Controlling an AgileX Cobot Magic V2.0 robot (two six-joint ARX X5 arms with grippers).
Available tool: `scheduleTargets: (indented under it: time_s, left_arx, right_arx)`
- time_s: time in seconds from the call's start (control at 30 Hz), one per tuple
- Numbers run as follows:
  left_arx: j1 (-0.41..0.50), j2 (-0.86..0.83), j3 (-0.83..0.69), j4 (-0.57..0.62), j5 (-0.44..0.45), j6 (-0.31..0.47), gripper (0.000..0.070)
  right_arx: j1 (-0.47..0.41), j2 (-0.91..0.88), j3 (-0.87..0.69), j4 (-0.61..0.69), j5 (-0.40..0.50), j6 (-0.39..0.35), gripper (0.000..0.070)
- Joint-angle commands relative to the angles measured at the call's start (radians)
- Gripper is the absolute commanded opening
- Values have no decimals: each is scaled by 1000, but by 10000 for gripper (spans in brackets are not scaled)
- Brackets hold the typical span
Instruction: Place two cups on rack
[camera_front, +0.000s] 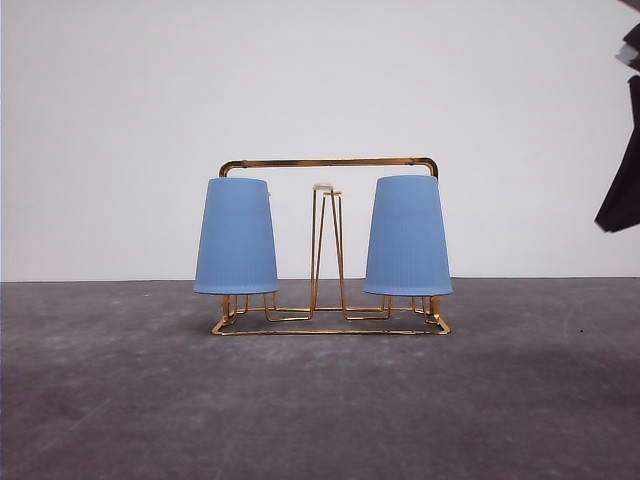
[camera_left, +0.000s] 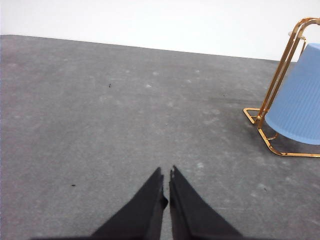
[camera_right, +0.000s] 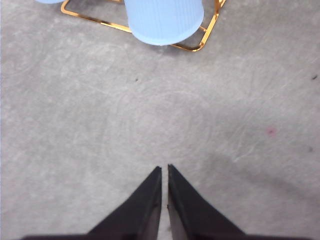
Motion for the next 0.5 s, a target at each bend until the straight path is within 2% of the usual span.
scheduleTargets:
  time_s: [0.0,0.17,0.23,0.33,0.47]
  left_arx:
    - [-1,0,-14,14,-1,16,0]
    - [-1,0,-14,14,-1,16,0]
    - [-1,0,-14,14,-2,16,0]
    - [-1,0,-14,14,-2,16,0]
    - [-1,0,-14,14,-1,16,0]
  right_arx:
    - [-16,-40,-3,31,24,-75,17]
    - [-142,-276,-180,256,42,-70,17]
    - [-193,-374,-261,315,82,-48,17]
    - [-260,-507,-360,340,126,-19,17]
    - [-317,-656,-454,339,129,-4,17]
